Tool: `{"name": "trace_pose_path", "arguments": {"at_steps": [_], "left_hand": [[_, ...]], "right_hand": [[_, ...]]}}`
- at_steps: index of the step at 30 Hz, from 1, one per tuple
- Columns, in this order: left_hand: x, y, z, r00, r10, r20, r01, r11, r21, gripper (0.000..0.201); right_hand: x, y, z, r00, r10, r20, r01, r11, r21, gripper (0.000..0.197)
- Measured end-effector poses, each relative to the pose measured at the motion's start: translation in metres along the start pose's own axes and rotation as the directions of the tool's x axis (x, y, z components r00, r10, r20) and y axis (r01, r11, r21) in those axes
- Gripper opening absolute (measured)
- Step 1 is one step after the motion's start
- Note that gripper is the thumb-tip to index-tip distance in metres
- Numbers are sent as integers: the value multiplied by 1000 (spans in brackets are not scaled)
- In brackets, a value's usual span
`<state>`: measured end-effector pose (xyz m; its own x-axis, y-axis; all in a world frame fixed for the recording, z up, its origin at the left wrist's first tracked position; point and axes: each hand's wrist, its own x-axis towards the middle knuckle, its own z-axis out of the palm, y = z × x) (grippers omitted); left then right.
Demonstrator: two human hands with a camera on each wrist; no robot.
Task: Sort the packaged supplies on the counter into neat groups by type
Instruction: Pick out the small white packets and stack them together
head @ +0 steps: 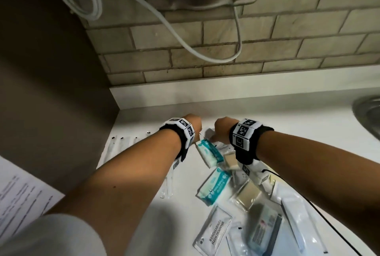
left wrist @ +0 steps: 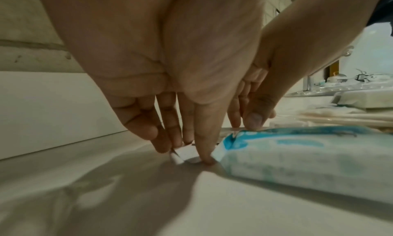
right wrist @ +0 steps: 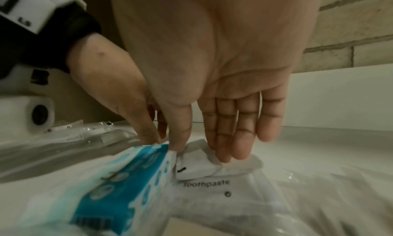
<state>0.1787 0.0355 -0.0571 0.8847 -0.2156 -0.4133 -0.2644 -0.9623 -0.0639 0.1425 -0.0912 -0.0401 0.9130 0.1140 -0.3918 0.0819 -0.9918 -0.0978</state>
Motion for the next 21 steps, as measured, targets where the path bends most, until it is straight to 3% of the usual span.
{"name": "trace_pose_path", "arguments": {"at_steps": [3,6,11,13,16,17,18,21], "left_hand": [[-7,4,-3,1000,-21,14,22,998,-67,33],[-18,6,1,999,-22,-48,17,995,-94,27],[-43,8,7,991,-90,-100,60,960,-273,20],[-53,6,9,979,-108,-174,31,919,-394,5],[-69,0,12,951,-116,-287,-87,790,-607,24],[-80,2,11,943,-103,-317,-131,760,-637,29],[-87,2,11,935,-83,-345,-172,743,-646,30],[-111,8,6,910,-59,-410,-226,760,-610,26]], "right_hand": [[-2,0,0,1000,19,25,-21,998,59,37],[-2,-1,1,999,10,44,-13,998,64,34],[-20,1,-2,995,-80,62,76,995,68,29],[-30,8,-6,995,-98,4,96,986,136,32],[-47,19,-9,984,-169,-64,180,926,333,21],[-54,24,-9,979,-193,-70,205,894,400,11],[-60,28,-7,973,-210,-94,229,868,441,14],[-77,34,-4,938,-254,-235,328,870,369,24]]}}
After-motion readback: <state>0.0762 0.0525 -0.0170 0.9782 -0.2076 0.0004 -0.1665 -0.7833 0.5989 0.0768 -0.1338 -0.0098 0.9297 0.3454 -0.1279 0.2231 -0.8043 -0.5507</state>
